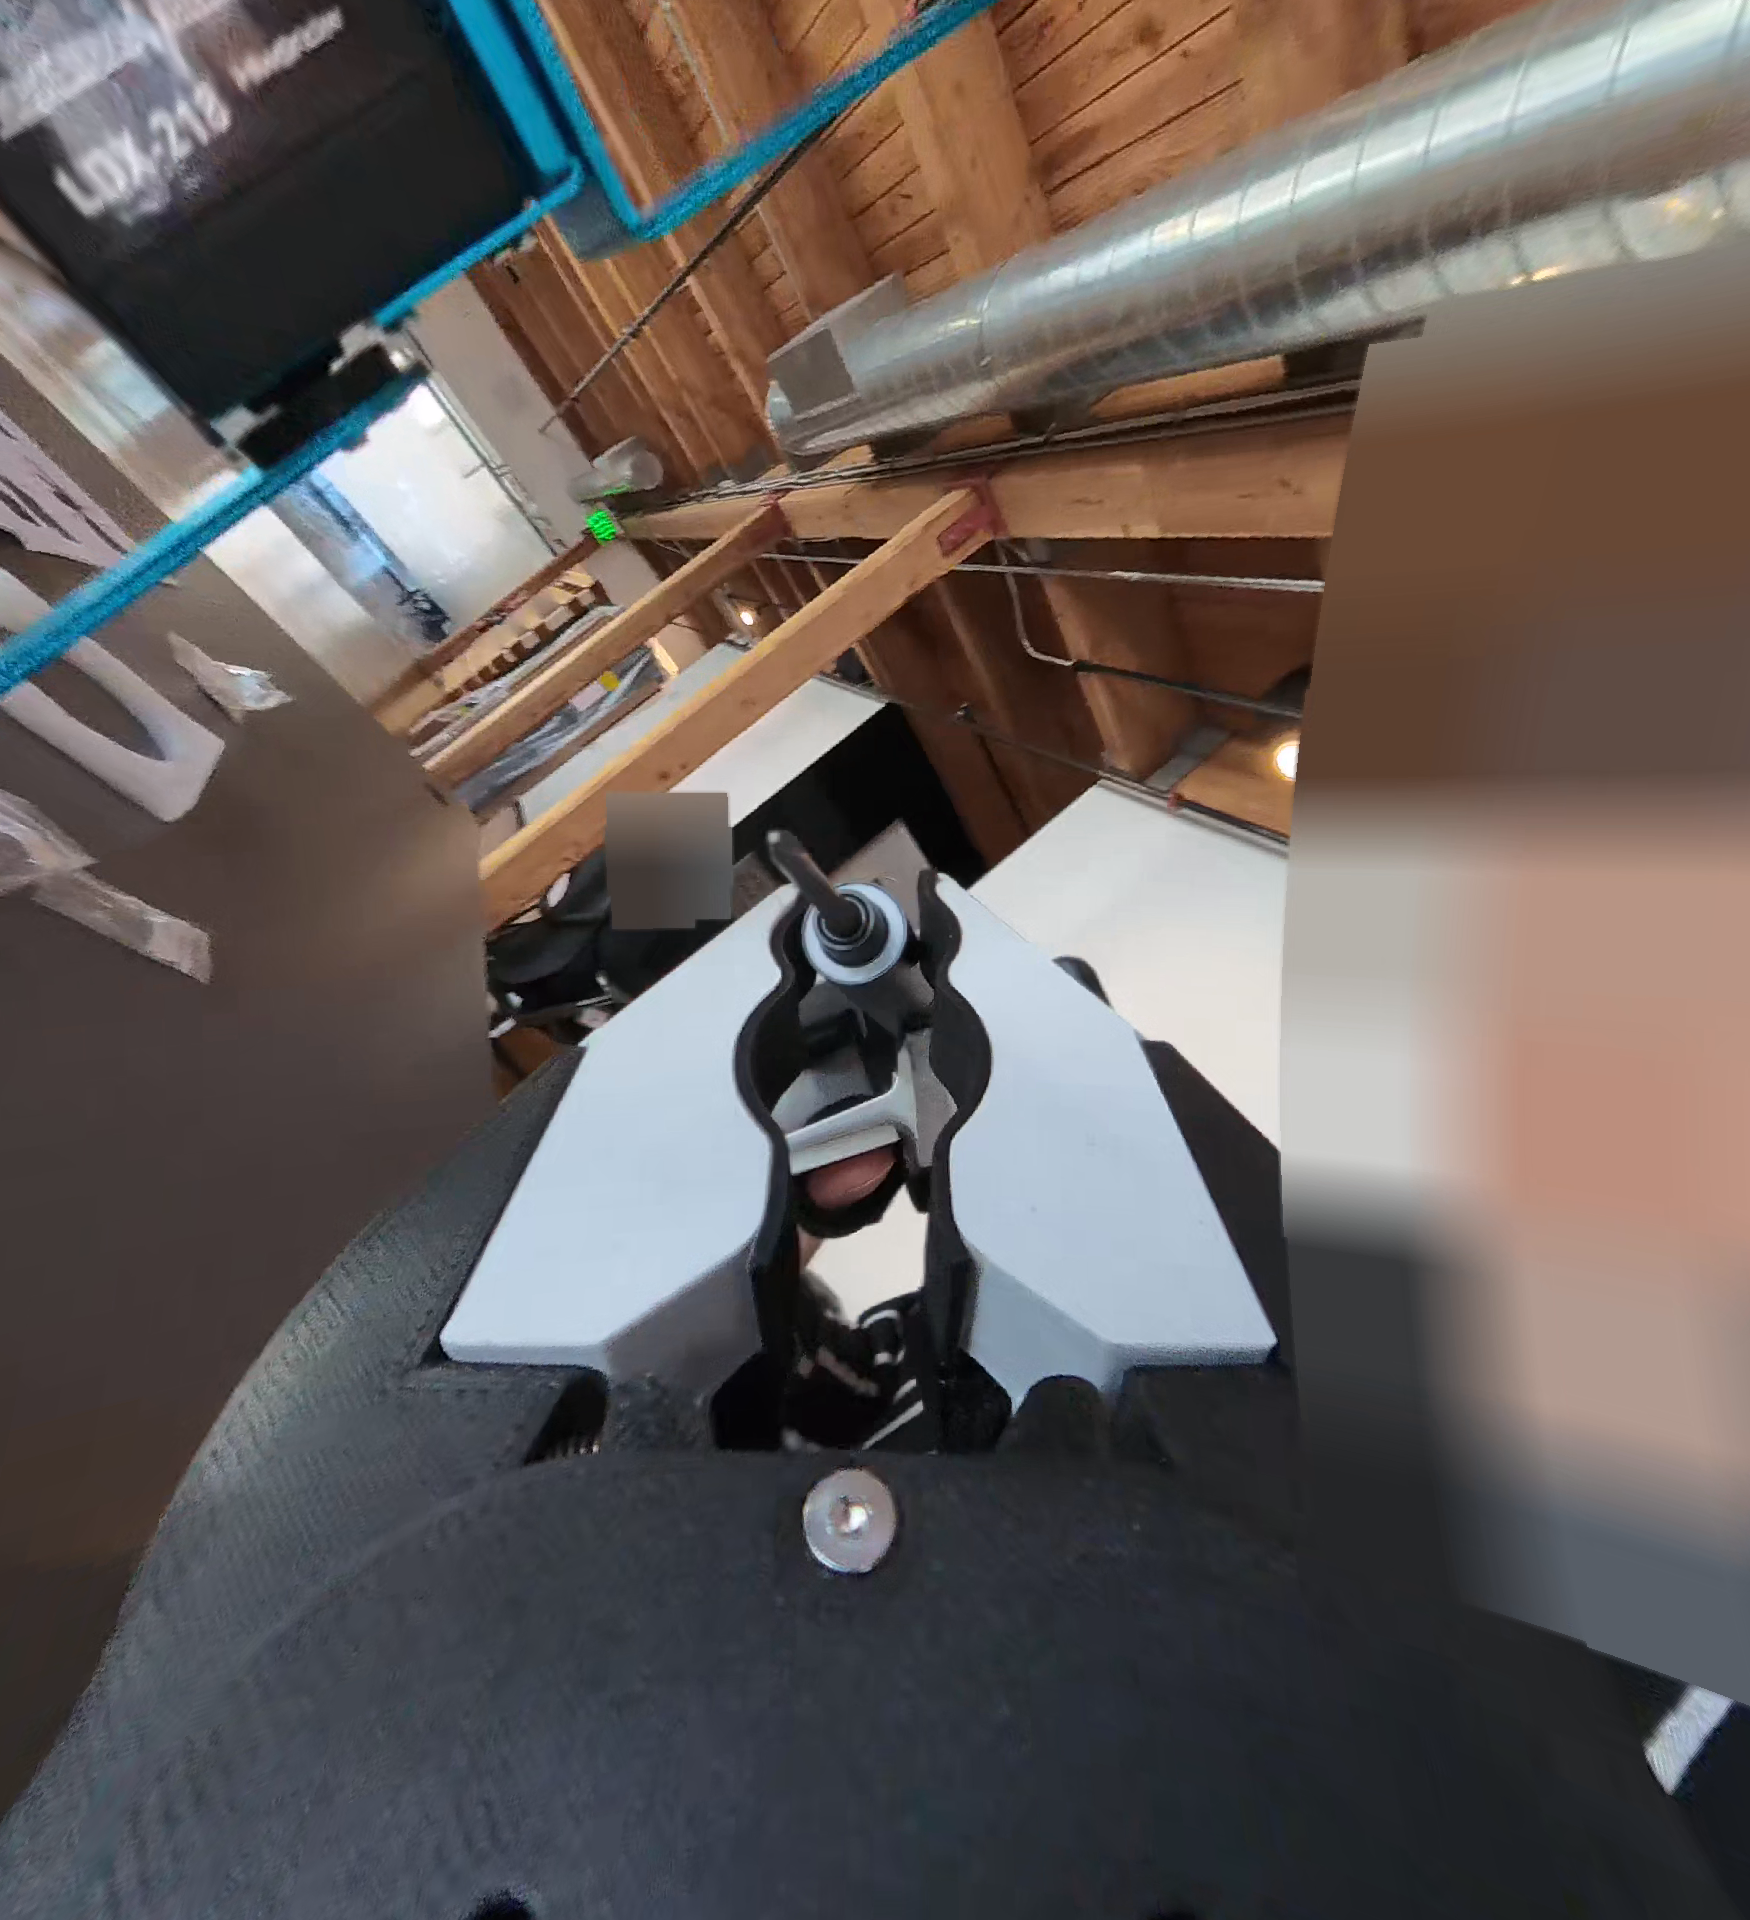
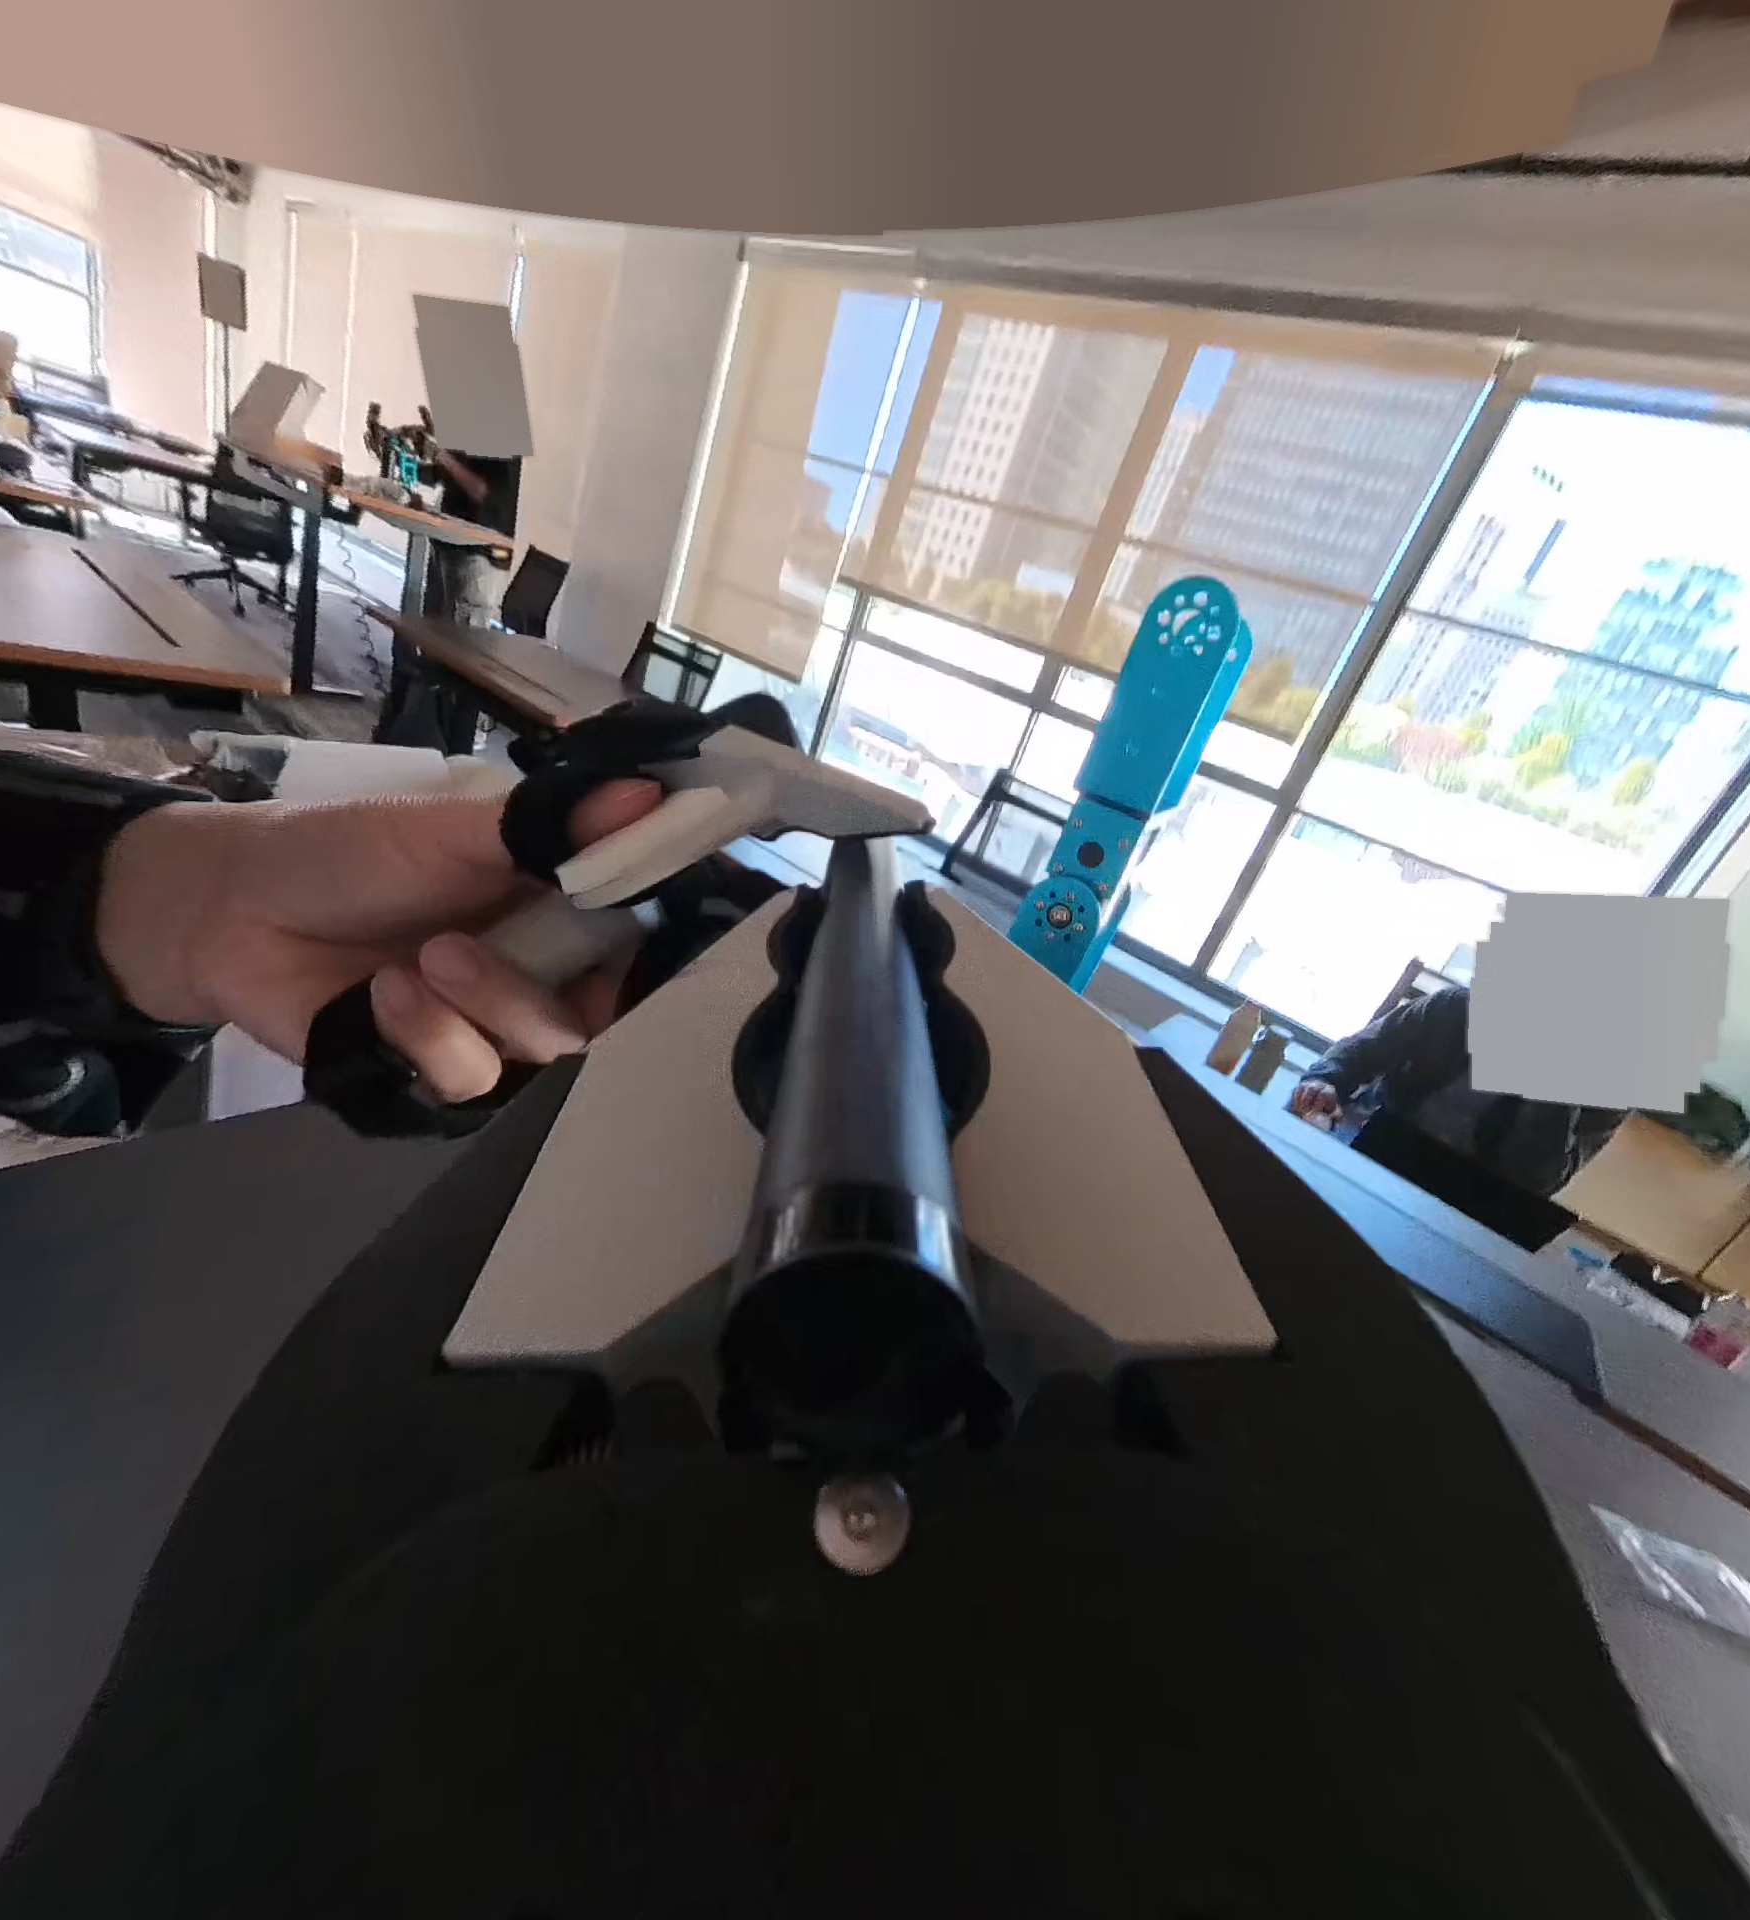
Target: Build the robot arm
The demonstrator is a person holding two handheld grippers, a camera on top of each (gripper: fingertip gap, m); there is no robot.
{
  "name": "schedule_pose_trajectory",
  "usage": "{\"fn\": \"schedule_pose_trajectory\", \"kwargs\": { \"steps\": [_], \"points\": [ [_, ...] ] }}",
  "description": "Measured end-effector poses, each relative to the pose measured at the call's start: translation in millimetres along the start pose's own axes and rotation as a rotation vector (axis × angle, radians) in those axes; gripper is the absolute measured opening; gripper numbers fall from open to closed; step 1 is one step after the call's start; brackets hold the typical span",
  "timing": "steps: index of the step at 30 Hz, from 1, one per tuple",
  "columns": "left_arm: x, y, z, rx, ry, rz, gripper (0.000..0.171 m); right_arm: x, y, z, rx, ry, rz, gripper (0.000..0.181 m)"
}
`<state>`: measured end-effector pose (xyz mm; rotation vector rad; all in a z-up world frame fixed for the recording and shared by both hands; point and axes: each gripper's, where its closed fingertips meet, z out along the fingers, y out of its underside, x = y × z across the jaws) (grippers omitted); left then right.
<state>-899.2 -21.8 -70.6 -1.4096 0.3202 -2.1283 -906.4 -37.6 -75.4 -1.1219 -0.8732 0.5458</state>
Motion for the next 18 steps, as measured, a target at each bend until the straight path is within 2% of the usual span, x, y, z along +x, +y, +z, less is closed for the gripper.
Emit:
{"fn": "schedule_pose_trajectory", "kwargs": {
  "steps": [1,5,11,18],
  "points": [
    [0,-1,0,-0.007,-0.01,0.011,0.018,1,0,-1,-0.01,-0.006,0.02,0.016],
    [-2,1,4,-0.013,-0.026,-0.006,0.018,5,4,-7,-0.061,-0.026,0.035,0.018],
    [-8,4,8,0.003,-0.021,-0.045,0.018,10,-1,-11,-0.015,-0.013,0.102,0.018],
    [-12,-2,8,0.027,-0.029,-0.027,0.017,15,5,-7,-0.026,-0.029,0.199,0.017]
  ]
}}
